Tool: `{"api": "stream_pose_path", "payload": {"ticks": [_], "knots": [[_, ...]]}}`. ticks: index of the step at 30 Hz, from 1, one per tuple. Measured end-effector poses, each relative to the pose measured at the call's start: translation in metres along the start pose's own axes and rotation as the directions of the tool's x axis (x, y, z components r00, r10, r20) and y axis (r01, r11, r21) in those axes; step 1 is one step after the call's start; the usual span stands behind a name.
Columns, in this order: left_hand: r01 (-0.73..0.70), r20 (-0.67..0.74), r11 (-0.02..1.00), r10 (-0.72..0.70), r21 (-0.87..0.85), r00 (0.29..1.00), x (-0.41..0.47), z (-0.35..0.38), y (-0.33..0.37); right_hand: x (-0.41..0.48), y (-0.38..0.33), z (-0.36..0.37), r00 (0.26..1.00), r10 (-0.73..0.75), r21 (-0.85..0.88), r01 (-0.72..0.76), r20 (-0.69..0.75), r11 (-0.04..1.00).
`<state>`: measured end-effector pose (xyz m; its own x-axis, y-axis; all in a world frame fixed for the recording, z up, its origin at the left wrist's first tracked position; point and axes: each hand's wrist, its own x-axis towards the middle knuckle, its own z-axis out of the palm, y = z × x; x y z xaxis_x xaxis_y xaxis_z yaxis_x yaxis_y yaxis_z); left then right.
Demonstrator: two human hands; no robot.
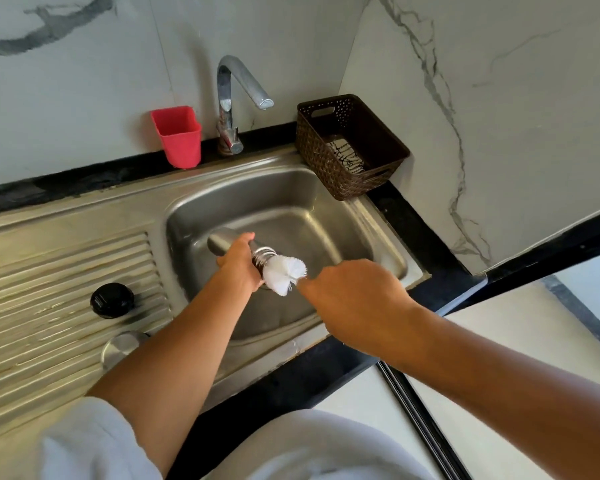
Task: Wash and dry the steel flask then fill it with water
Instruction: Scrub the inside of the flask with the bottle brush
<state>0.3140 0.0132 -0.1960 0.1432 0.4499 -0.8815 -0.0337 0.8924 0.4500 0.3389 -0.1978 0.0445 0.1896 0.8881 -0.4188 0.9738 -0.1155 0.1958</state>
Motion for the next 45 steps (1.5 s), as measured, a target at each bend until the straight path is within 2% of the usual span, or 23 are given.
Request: {"api": "stream_pose_path", "payload": {"ticks": [4, 6, 9, 12, 13, 17, 19, 20, 22, 25, 28, 30, 32, 34, 36, 37, 38, 41, 43, 45], "knots": [[-0.077, -0.105, 0.996, 0.071, -0.055, 0.992, -0.068, 0.011, -0.002, -0.004, 0.005, 0.003, 0.998, -0.054, -0.050, 0.053, -0.022, 0.997], [-0.061, -0.079, 0.994, 0.054, -0.091, 0.995, -0.081, 0.021, -0.014, 0.005, 0.010, 0.011, 0.999, -0.039, -0.042, 0.039, 0.001, 0.998], [-0.024, 0.002, 0.996, 0.024, -0.088, 1.000, -0.054, 0.031, -0.022, 0.015, 0.016, 0.011, 1.000, -0.020, -0.010, 0.020, 0.007, 1.000], [-0.010, -0.020, 0.999, 0.009, -0.034, 1.000, 0.018, 0.038, -0.025, 0.004, 0.034, -0.003, 0.998, -0.061, -0.030, 0.061, 0.019, 0.998], [-0.015, -0.016, 1.000, 0.015, 0.014, 1.000, 0.007, 0.040, -0.021, -0.001, 0.040, -0.005, 0.997, -0.079, -0.054, 0.079, 0.010, 0.995], [-0.098, -0.122, 0.991, 0.087, -0.090, 0.989, -0.048, 0.057, -0.011, 0.006, 0.059, 0.003, 0.996, -0.088, -0.106, 0.084, -0.032, 0.991], [-0.088, -0.040, 0.994, 0.086, -0.068, 0.996, -0.052, 0.067, -0.021, 0.019, 0.059, 0.017, 0.999, -0.030, -0.010, 0.030, -0.021, 1.000], [-0.132, 0.004, 0.989, 0.133, -0.059, 0.991, -0.045, 0.066, -0.026, 0.024, 0.059, 0.023, 1.000, -0.003, 0.067, 0.004, -0.017, 0.998], [-0.099, 0.052, 0.993, 0.102, -0.055, 0.993, -0.027, 0.063, -0.027, 0.027, 0.066, 0.029, 1.000, 0.019, 0.182, -0.020, 0.003, 0.983], [-0.039, 0.002, 0.994, 0.039, -0.103, 0.999, 0.009, 0.050, -0.016, 0.015, 0.090, 0.026, 1.000, -0.001, 0.335, -0.004, 0.015, 0.942], [-0.005, -0.039, 0.986, -0.002, -0.165, 0.999, 0.021, 0.052, -0.012, 0.019, 0.103, 0.030, 1.000, 0.028, 0.364, -0.026, 0.000, 0.931], [0.024, -0.003, 0.983, -0.025, -0.182, 1.000, -0.016, 0.068, -0.015, 0.033, 0.097, 0.038, 0.997, 0.076, 0.443, -0.073, 0.011, 0.894], [0.002, 0.109, 0.992, 0.012, -0.128, 0.994, -0.067, 0.077, -0.015, 0.044, 0.087, 0.046, 0.995, 0.089, 0.579, -0.093, 0.036, 0.810], [0.008, 0.169, 0.995, 0.009, -0.096, 0.986, -0.081, 0.074, -0.008, 0.048, 0.091, 0.044, 0.994, 0.060, 0.751, -0.109, 0.093, 0.651], [0.016, 0.182, 0.994, 0.004, -0.111, 0.983, -0.077, 0.061, 0.008, 0.042, 0.107, 0.036, 0.980, 0.024, 0.919, -0.192, 0.196, 0.343], [0.016, 0.176, 0.987, 0.012, -0.158, 0.984, -0.073, 0.056, 0.015, 0.040, 0.114, 0.034, 0.965, 0.005, 0.948, -0.258, 0.262, 0.187], [0.008, 0.158, 0.983, 0.022, -0.186, 0.987, -0.071, 0.054, 0.018, 0.039, 0.119, 0.033, 0.950, -0.016, 0.948, -0.310, 0.312, 0.079], [0.025, 0.143, 0.978, 0.004, -0.205, 0.990, -0.067, 0.063, 0.011, 0.052, 0.107, 0.039, 0.916, 0.004, 0.909, -0.398, 0.401, -0.126], [0.041, 0.205, 0.985, -0.006, -0.170, 0.979, -0.067, 0.069, 0.000, 0.065, 0.088, 0.047, 0.900, 0.028, 0.872, -0.412, 0.434, -0.264], [0.080, 0.266, 0.978, -0.027, -0.192, 0.964, -0.065, 0.065, 0.001, 0.071, 0.077, 0.048, 0.890, -0.009, 0.815, -0.421, 0.455, -0.399]]}}
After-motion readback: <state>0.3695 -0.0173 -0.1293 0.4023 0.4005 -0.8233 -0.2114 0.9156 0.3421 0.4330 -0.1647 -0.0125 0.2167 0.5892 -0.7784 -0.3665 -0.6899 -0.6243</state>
